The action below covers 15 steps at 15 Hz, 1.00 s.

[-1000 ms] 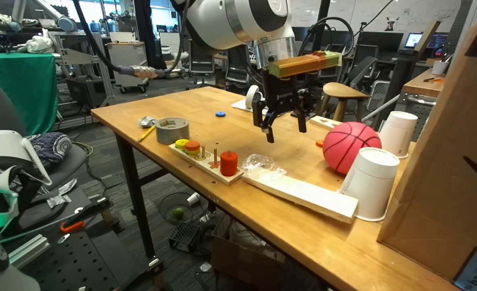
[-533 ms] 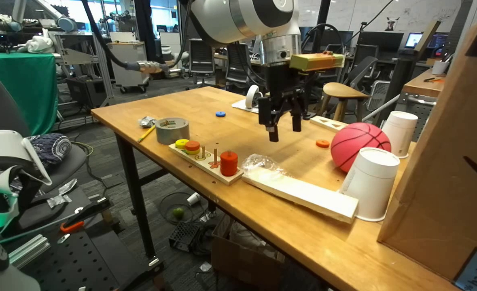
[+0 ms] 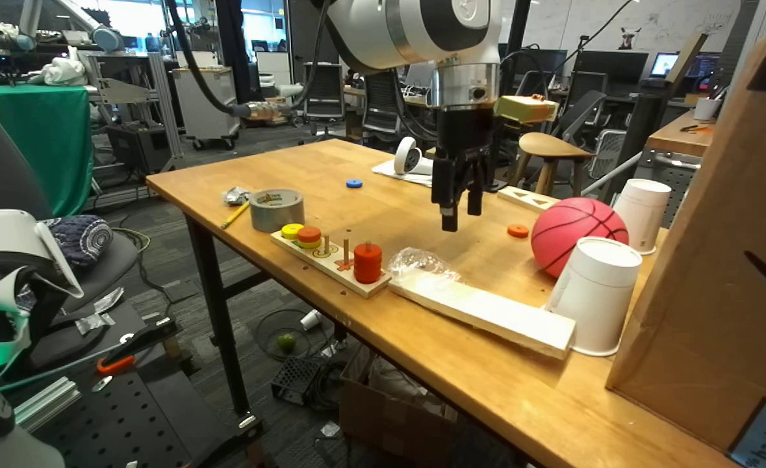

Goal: Move the basketball to the right.

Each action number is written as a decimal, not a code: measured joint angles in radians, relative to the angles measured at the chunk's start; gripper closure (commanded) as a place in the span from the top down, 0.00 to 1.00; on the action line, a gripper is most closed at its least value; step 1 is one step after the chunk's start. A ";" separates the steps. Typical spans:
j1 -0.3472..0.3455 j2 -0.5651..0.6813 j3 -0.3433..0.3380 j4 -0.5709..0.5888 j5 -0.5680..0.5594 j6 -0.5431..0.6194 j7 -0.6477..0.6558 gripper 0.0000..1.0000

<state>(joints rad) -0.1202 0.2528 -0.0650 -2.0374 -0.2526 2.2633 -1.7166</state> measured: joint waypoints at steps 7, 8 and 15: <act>-0.027 0.105 -0.016 0.148 -0.052 -0.018 -0.066 1.00; -0.032 0.115 -0.024 0.166 -0.068 -0.022 -0.068 1.00; -0.055 0.144 -0.096 0.267 -0.194 -0.041 -0.048 1.00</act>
<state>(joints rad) -0.1751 0.3971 -0.1610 -1.7701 -0.4463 2.2226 -1.7641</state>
